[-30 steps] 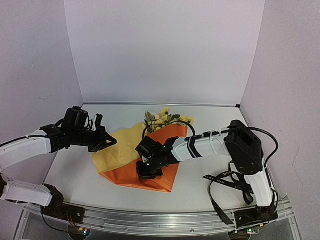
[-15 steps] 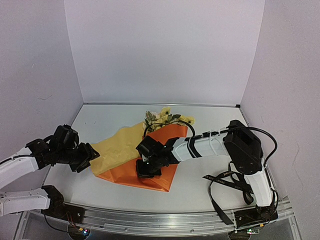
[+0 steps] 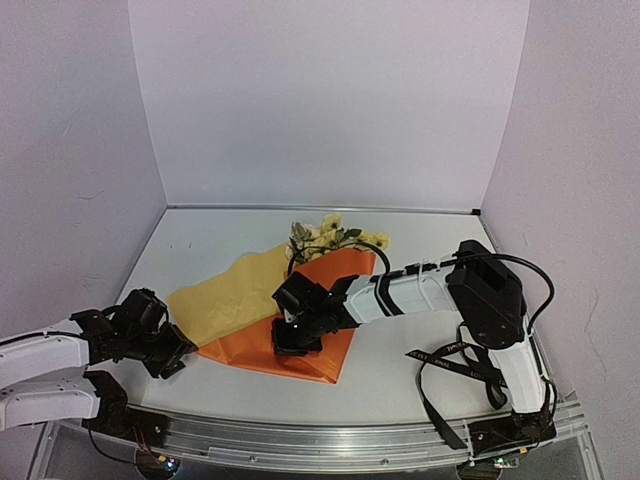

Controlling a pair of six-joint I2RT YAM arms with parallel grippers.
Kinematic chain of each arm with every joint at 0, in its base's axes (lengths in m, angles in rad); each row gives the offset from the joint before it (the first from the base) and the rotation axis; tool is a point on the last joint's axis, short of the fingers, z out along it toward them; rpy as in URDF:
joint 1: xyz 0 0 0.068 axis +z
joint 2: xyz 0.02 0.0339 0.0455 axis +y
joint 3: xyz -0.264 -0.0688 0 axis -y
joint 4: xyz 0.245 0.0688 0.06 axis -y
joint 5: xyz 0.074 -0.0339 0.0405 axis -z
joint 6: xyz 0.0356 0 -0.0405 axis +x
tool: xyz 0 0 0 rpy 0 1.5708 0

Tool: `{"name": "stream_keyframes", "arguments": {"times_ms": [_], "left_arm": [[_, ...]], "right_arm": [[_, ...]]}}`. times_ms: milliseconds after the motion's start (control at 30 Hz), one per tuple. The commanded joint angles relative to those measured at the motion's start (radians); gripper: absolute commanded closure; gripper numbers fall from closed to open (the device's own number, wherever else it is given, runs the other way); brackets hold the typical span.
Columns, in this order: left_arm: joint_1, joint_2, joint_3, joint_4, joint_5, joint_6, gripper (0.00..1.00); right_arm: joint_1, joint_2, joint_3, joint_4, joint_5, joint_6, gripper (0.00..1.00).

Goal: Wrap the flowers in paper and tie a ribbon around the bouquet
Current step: Pick up the two-thirds-folded wrapping paper from the center of the board.

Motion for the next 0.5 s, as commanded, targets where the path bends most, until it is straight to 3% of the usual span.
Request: {"name": "stream_keyframes", "arguments": {"times_ms": [0,267,467], "left_arm": [[-0.005,0.022,-0.029,0.176,-0.011,-0.049,0.5],[-0.005,0.077,-0.058,0.244,-0.014,-0.059,0.61],[-0.004,0.133,-0.064,0.294,-0.023,-0.049,0.62]], "right_arm": [[-0.003,0.049,-0.024,-0.025,0.026,0.005,0.93],[-0.004,0.047,-0.031,-0.024,0.028,0.003,0.93],[-0.004,0.051,-0.027,-0.024,0.026,0.008,0.94]]}}
